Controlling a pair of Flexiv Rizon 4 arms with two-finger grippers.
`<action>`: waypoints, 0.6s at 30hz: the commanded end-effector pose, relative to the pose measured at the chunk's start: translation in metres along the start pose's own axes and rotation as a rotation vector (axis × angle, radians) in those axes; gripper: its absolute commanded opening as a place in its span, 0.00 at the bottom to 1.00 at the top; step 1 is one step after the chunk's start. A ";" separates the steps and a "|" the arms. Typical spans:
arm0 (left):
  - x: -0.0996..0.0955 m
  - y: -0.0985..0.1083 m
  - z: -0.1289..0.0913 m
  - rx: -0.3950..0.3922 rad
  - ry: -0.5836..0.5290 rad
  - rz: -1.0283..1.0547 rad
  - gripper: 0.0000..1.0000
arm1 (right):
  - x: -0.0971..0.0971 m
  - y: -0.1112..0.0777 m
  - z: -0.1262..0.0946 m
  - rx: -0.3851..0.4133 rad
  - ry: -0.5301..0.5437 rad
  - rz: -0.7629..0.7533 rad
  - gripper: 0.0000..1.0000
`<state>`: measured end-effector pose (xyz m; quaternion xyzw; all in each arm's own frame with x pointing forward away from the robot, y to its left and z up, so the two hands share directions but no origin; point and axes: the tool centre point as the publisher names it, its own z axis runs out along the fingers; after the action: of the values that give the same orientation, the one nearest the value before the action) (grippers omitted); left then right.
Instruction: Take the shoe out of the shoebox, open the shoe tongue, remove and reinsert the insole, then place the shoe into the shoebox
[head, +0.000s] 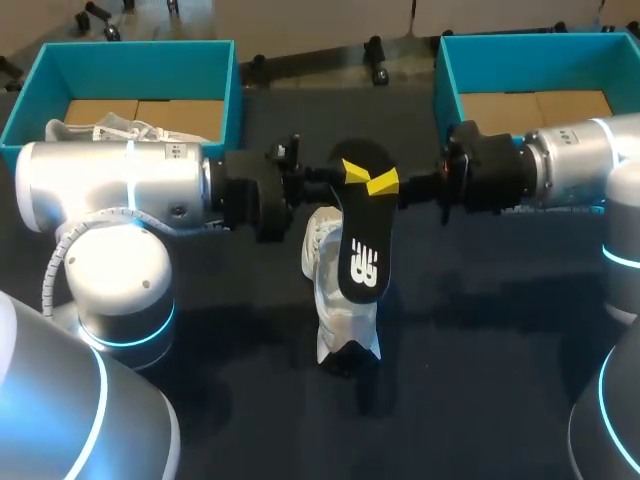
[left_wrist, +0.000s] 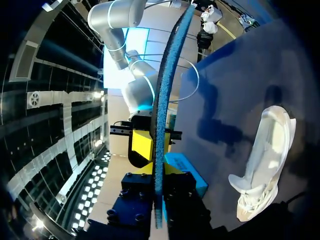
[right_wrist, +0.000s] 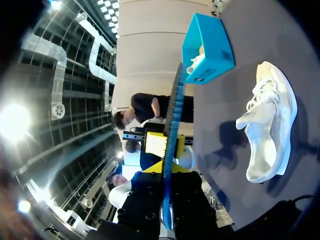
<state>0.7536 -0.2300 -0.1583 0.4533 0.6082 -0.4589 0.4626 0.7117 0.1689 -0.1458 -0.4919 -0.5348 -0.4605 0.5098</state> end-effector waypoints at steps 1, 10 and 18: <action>0.002 -0.001 0.000 0.001 -0.001 -0.006 0.00 | 0.001 0.001 0.002 0.000 -0.004 0.001 0.00; 0.004 0.000 -0.001 0.011 0.010 -0.033 0.00 | 0.003 -0.005 -0.001 -0.017 -0.017 0.002 1.00; 0.005 0.005 -0.001 0.028 0.018 -0.051 0.00 | 0.005 -0.017 -0.010 -0.007 -0.080 -0.001 1.00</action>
<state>0.7535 -0.2276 -0.1650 0.4451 0.6170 -0.4727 0.4446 0.7024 0.1654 -0.1473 -0.5049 -0.5460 -0.4492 0.4952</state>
